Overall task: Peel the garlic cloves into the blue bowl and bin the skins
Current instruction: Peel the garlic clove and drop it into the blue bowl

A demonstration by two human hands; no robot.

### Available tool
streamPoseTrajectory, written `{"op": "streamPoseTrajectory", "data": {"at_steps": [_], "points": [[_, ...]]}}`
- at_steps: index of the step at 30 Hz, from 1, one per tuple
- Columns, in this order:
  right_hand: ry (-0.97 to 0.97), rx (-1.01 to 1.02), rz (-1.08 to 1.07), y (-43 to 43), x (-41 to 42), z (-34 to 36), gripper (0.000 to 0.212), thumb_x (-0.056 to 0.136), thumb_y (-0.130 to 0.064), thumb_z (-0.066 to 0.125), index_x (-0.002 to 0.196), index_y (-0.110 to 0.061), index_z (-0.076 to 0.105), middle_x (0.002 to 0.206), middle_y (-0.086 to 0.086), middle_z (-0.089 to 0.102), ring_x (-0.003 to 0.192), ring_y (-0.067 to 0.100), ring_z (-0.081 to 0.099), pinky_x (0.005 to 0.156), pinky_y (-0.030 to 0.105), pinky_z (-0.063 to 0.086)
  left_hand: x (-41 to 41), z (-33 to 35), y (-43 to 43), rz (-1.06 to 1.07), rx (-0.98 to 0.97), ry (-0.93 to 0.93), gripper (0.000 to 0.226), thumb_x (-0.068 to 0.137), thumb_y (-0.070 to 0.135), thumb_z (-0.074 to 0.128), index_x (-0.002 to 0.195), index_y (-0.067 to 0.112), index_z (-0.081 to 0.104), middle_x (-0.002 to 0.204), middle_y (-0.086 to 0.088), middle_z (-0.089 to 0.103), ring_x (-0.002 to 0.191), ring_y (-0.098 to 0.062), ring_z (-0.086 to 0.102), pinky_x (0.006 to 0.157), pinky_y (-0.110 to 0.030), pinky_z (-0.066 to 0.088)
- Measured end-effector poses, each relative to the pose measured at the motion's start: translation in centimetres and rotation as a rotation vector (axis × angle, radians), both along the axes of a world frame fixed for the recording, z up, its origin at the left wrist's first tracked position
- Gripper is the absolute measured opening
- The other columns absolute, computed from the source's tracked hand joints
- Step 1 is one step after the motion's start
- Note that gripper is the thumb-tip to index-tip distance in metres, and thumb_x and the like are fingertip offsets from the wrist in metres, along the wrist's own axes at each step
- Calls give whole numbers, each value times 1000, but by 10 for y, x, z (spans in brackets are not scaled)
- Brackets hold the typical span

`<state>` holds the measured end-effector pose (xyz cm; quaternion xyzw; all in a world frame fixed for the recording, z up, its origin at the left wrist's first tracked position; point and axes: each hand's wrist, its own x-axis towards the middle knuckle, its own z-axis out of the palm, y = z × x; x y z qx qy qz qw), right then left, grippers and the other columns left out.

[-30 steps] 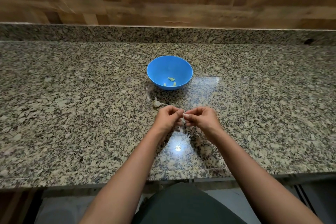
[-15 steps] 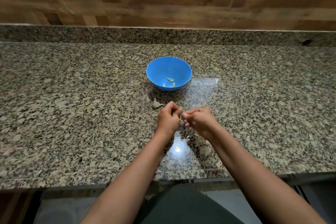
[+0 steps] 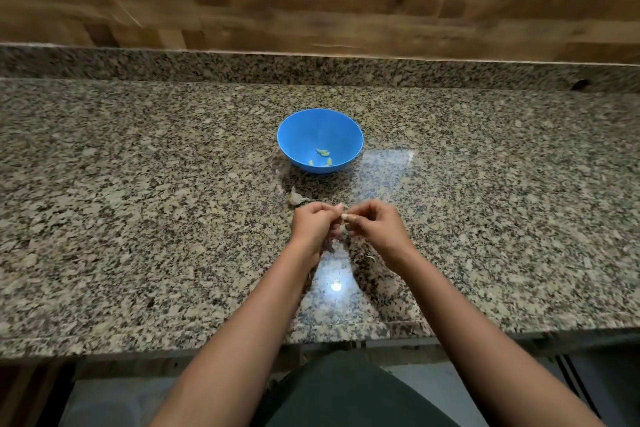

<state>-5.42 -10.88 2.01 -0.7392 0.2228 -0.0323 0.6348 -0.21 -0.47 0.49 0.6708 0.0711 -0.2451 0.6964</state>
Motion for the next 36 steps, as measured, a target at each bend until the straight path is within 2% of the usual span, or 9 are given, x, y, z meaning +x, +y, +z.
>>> {"op": "streamPoseTrajectory", "data": {"at_steps": [3,6,9,12,14,19,24,31,36], "points": [[-2,-465,101,4,-1,-4,6,90,-4,57,85,-8,59,82,4,62,74,17,59,68,28,52,-1,0,0,-139,490,-393,14,90,18,59,78,9,59,73,-2,58,60,-9,49,53,-22,38],[-56,-674,176,6,-2,-9,10,91,-1,52,91,-7,60,84,0,58,74,11,55,65,14,45,4,-3,3,-155,391,-244,15,91,17,57,77,11,55,71,-3,55,60,-15,51,51,-24,38],[19,-393,89,0,-4,-10,10,91,-4,55,88,-12,60,82,3,62,73,15,60,65,20,52,9,-7,14,-83,233,-72,18,92,18,59,76,10,55,66,-5,56,50,-14,52,43,-21,42],[54,-96,20,-5,-3,-9,8,90,-1,57,88,-8,61,82,9,64,72,19,62,74,35,55,6,-7,22,-184,437,-289,7,91,12,59,89,8,65,82,-8,66,64,-17,60,56,-23,48],[37,6,2,-6,-2,-7,8,89,3,55,90,-3,61,83,12,63,73,20,62,75,36,55,4,-8,22,-254,518,-388,15,91,5,56,98,8,68,95,-7,67,76,-16,60,66,-23,49],[0,136,-6,-5,0,-4,10,88,5,55,91,-1,63,81,12,62,66,16,61,61,20,56,2,-2,24,-333,614,-530,23,87,3,44,74,13,61,93,-7,61,83,-17,52,69,-24,38],[5,193,-21,-6,1,-10,11,89,3,56,99,3,59,84,13,61,67,18,61,63,25,58,4,-3,26,-332,661,-575,30,89,14,46,60,9,47,59,-2,46,56,-14,39,48,-25,25],[4,215,2,-11,2,-13,16,89,4,55,99,-2,64,84,12,65,65,15,63,63,21,57,9,-8,22,-281,367,-446,14,85,24,68,95,15,70,89,2,69,86,-14,64,82,-31,53],[-55,357,-84,-7,1,-12,18,82,3,64,99,2,64,82,12,67,71,22,65,69,27,57,8,-8,17,-249,247,-358,9,84,19,70,90,13,70,86,-2,70,82,-15,64,79,-31,53]]}}
